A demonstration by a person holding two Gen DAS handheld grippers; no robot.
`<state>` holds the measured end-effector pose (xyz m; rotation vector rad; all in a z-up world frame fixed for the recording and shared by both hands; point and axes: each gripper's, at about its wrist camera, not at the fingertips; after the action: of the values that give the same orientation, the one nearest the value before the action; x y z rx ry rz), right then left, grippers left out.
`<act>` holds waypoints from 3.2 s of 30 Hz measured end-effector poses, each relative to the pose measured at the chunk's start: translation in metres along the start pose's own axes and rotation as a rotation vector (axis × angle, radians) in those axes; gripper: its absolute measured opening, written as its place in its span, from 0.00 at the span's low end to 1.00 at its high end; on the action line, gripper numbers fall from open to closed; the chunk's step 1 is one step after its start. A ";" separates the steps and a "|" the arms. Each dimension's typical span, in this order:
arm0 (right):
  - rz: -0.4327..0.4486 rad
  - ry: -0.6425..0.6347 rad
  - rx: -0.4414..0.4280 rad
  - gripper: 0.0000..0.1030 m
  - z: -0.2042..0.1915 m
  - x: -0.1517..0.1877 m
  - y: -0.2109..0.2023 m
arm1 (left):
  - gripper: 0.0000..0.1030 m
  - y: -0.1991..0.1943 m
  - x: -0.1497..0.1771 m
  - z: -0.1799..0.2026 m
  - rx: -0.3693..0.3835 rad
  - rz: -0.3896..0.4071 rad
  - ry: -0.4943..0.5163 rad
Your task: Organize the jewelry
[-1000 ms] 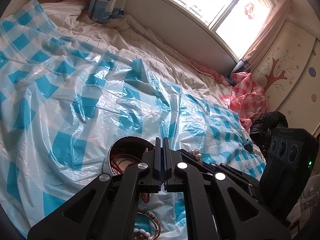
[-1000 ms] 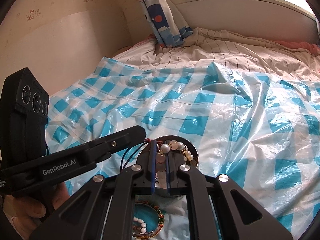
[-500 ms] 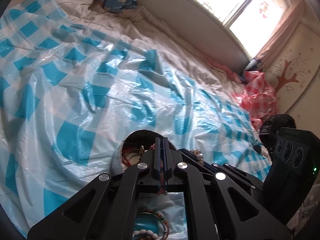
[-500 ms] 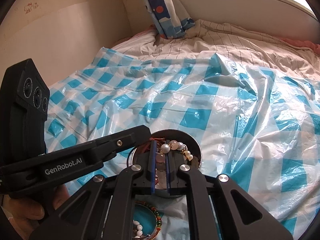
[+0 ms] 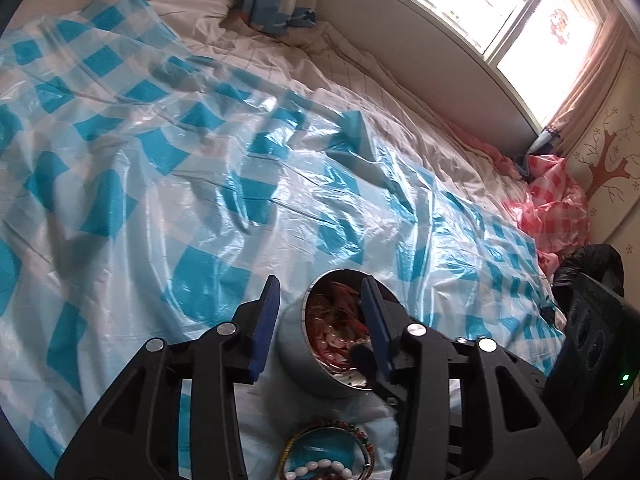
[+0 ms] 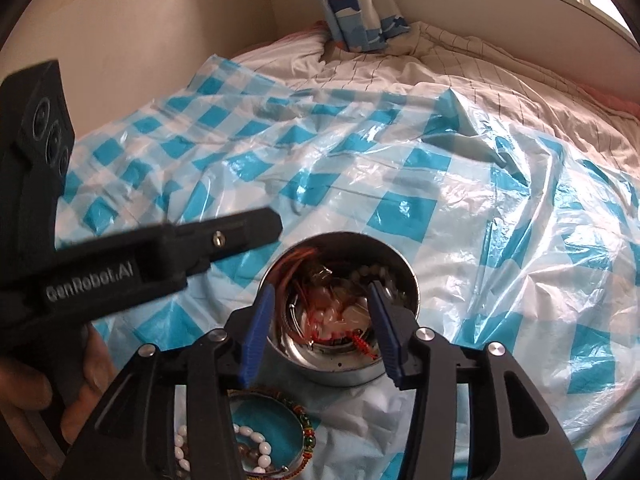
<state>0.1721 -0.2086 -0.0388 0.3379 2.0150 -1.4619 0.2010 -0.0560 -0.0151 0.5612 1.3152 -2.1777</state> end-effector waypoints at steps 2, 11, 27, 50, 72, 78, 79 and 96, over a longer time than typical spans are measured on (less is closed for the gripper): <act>0.002 0.009 0.000 0.48 0.002 0.001 -0.003 | 0.40 -0.001 0.000 0.000 -0.021 0.007 0.007; 0.005 0.050 0.016 0.50 0.012 0.012 -0.012 | 0.44 -0.004 0.005 0.009 -0.098 0.028 0.071; -0.010 0.077 0.035 0.55 0.021 0.022 -0.013 | 0.51 -0.003 0.010 0.024 -0.185 0.047 0.173; -0.049 0.103 0.048 0.56 0.029 0.038 -0.019 | 0.56 -0.009 0.010 0.006 -0.218 0.019 0.144; -0.132 0.111 0.072 0.56 0.014 0.064 -0.027 | 0.56 -0.004 0.045 -0.007 -0.251 -0.172 0.183; -0.126 0.167 0.127 0.56 0.015 0.068 -0.037 | 0.56 -0.004 0.066 -0.003 -0.202 -0.241 0.218; -0.120 0.183 0.136 0.56 0.017 0.069 -0.041 | 0.54 -0.004 0.070 -0.001 -0.196 -0.248 0.227; -0.154 0.186 0.201 0.56 0.014 0.082 -0.042 | 0.04 -0.004 0.090 0.008 -0.159 -0.308 0.275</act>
<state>0.0910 -0.2486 -0.0598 0.4247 2.0805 -1.7940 0.1286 -0.0815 -0.0621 0.6476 1.8084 -2.2663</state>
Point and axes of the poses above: each gripper's, at about its wrist camera, not at the fingertips, and y roughly the way its jaws point, z to its right, x to its underside, and after that the axes turned 2 degrees about -z, right-handed
